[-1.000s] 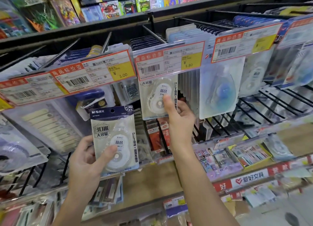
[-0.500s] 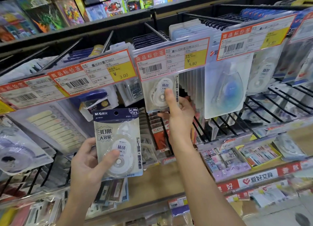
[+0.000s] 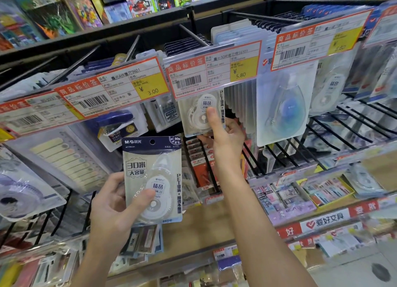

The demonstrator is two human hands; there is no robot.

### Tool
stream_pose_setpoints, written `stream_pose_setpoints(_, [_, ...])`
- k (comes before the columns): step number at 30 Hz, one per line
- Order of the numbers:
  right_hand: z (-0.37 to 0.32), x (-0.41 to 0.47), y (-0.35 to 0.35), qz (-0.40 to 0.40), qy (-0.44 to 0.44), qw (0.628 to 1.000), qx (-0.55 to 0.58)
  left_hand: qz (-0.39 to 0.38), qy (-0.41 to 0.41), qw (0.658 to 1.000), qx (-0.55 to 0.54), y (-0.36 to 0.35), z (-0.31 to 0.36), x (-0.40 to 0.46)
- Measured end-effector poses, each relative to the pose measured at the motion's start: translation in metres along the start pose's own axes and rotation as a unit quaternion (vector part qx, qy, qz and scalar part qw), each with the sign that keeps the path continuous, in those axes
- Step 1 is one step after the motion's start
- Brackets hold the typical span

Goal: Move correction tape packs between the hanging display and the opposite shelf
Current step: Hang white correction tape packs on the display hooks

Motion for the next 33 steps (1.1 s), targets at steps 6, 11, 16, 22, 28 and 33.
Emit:
stream_pose_setpoints(6, [-0.006,-0.004,0.001,-0.030,0.001,0.999,-0.040,-0.019,-0.014,1.000,0.020,-0.006,0.009,-0.005])
stream_pose_setpoints(11, [-0.012,-0.012,0.019,-0.062,0.030,0.986,-0.154,-0.028,-0.017,0.999,0.029,-0.009,0.013,-0.006])
stream_pose_setpoints(16, [-0.023,-0.023,0.038,-0.111,0.089,0.912,-0.385,-0.043,-0.024,0.999,0.020,-0.021,0.014,-0.008])
stream_pose_setpoints(22, [-0.023,-0.031,0.044,-0.136,0.149,0.797,-0.569,-0.068,-0.021,0.997,0.026,-0.037,0.015,-0.008])
stream_pose_setpoints(28, [-0.022,-0.030,0.064,-0.111,0.183,0.671,-0.710,-0.070,-0.029,0.997,-0.005,-0.047,0.028,-0.009])
stream_pose_setpoints(33, [-0.026,-0.029,0.076,-0.097,0.189,0.601,-0.771,-0.099,-0.067,0.993,-0.013,-0.056,0.046,-0.003])
Point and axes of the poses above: each hand's wrist, its own x-axis towards the middle knuckle, its own y-axis out of the back of the hand, z = x × y, the point moved 9 cm from there along x, towards the middle knuckle, and after that the axes turned 2 degrees about -x, right-handed, at the moved point
